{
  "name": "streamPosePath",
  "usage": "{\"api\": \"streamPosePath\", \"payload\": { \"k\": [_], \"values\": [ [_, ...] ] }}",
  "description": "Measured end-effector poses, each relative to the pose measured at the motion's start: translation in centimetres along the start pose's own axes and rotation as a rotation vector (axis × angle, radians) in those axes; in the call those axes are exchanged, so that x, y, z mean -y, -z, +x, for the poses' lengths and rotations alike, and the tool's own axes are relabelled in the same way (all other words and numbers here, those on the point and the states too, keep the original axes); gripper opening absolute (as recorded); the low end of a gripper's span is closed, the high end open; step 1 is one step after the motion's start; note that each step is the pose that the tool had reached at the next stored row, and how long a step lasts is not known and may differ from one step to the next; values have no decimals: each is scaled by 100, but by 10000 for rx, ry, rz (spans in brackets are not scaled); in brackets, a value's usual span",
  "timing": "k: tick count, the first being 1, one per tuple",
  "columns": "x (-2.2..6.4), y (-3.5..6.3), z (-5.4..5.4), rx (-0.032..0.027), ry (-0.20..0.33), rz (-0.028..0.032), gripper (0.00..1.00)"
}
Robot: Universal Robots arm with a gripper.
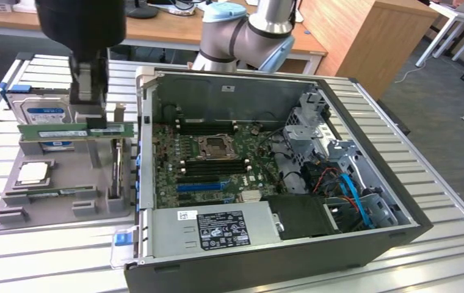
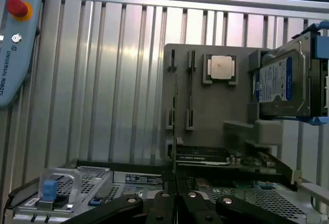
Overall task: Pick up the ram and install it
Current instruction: 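Pick up the ram and move it above insertion slot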
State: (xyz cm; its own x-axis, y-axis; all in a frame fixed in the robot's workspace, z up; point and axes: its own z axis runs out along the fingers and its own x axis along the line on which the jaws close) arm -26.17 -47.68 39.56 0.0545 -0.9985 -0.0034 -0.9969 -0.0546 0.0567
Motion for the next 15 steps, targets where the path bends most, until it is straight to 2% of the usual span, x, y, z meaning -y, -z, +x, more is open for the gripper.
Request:
{"api": "streamPosePath", "payload": {
  "k": [1,2,9,15],
  "values": [
    [151,9,8,0,0,0,12],
    [238,14,13,-1,0,-1,12],
    [473,27,26,0,1,0,12],
    [711,40,39,0,0,1,12]
  ]
}}
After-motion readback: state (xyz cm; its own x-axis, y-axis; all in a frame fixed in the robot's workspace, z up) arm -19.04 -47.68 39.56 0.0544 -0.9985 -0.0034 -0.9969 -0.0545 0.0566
